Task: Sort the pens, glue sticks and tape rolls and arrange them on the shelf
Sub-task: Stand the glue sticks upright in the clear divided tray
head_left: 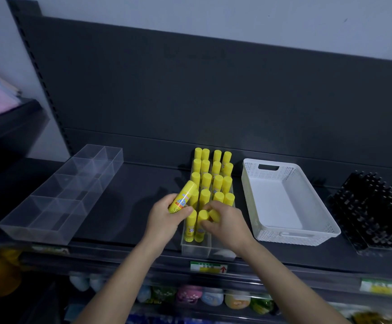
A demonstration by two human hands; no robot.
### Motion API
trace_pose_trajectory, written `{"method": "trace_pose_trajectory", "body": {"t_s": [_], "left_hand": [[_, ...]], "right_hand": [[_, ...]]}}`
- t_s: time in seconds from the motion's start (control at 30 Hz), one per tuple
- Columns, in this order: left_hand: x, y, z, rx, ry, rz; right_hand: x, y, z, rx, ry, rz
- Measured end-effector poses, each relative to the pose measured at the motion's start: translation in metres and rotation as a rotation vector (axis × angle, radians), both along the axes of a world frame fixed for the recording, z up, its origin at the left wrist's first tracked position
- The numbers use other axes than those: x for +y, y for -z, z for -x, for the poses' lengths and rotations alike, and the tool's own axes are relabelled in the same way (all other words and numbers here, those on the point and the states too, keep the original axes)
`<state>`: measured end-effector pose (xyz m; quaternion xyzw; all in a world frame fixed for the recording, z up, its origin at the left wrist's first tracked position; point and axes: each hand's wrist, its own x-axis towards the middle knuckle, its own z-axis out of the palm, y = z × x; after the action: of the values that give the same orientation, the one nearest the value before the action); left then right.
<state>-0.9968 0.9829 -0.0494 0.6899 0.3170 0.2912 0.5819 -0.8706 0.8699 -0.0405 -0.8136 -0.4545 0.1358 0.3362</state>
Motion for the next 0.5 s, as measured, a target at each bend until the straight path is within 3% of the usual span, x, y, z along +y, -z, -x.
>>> {"method": "trace_pose_trajectory", "body": {"t_s": [0.27,0.37,0.5], "left_hand": [[-0.003,0.001,-0.001,0.019,-0.035,0.043],[0.0,-0.003,0.001,0.0,-0.074,0.017],[0.0,-0.014,-0.001,-0.03,-0.089,0.046]], "right_hand": [[-0.003,-0.006,-0.002,0.088,-0.006,0.057],[-0.007,-0.016,-0.008,0.231,0.075,0.065],[-0.015,-0.03,-0.018,0.448,0.14,-0.067]]}}
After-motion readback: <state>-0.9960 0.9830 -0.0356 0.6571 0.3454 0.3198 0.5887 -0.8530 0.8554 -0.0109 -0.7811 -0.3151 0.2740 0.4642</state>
